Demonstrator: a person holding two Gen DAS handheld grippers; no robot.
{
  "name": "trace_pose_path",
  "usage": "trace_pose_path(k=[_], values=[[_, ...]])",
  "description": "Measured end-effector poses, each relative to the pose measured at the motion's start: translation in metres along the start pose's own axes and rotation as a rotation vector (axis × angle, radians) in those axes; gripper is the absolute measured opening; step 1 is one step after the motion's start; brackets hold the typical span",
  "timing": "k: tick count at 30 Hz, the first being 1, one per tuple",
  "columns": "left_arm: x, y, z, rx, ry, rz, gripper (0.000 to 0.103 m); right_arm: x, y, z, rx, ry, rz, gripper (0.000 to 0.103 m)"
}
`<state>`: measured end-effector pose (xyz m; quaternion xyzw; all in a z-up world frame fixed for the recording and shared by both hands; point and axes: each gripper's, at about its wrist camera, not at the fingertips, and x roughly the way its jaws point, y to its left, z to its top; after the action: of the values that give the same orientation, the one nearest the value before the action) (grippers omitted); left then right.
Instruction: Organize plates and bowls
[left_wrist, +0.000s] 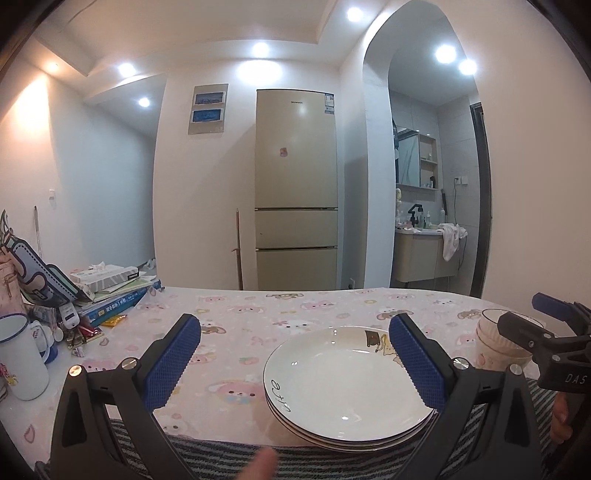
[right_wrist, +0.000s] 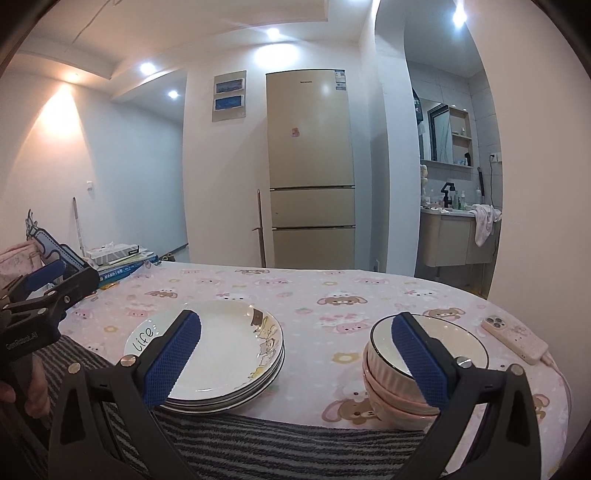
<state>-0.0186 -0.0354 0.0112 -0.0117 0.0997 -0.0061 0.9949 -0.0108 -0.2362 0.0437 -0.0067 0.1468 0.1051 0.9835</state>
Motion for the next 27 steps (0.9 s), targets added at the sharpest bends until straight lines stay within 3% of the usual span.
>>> trace_pose_path(k=[27], values=[[0.0016,-0.0013,-0.0003,0.025,-0.006,0.008,0.103,-0.0062,0.0062,0.0003,-0.033,-0.016,-0.027,0.103]])
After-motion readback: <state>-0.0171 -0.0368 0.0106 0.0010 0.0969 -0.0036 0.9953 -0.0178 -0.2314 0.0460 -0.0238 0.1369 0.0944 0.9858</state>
